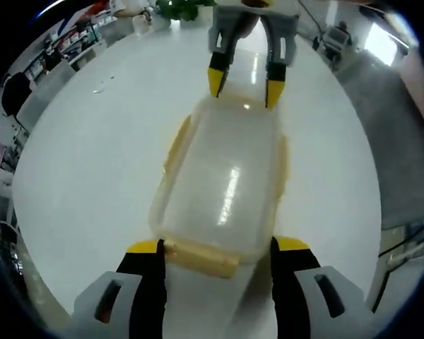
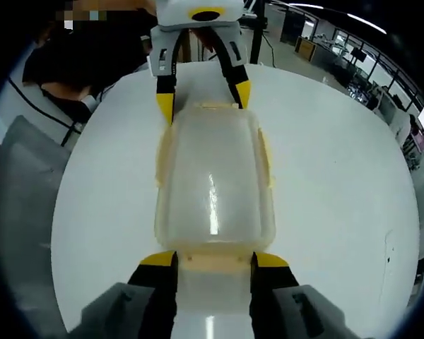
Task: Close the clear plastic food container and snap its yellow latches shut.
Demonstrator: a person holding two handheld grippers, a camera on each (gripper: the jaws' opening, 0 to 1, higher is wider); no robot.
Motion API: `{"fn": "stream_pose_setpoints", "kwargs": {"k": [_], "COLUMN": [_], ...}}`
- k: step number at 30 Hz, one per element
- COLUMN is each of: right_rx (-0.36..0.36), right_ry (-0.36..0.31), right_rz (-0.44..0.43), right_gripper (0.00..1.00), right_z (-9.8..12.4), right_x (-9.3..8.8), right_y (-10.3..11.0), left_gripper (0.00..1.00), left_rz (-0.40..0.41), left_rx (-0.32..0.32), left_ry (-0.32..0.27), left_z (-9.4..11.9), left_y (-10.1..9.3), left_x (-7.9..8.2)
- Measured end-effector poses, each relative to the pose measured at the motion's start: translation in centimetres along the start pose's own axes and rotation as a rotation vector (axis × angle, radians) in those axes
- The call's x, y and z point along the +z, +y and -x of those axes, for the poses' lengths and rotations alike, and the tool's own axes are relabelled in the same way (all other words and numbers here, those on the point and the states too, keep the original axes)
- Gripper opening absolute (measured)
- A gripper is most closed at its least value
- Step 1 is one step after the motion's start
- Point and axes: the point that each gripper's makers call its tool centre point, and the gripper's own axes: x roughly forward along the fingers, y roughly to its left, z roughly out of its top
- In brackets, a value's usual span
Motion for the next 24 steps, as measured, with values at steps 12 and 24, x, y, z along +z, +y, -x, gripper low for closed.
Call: {"fn": "stream_pose_setpoints", "kwargs": {"k": [12, 24], "right_rx": [0.006, 0.017], "right_ry": [0.023, 0.035], "right_rz": [0.009, 0.032], "right_gripper": [0.38, 0.38], "right_z": [-0.1, 0.0], "right_x": [0.1, 0.0], "right_y": [0.0, 0.0], "left_gripper": [0.57, 0.45], "left_rz": [-0.03, -0.201], "left_rx": [-0.015, -0.082], "left_ry": [0.0, 0.079], "left_z": [0.1, 0.5], "left_y": [-0.1, -0.1], "left_x": [-0.1, -1.1]}}
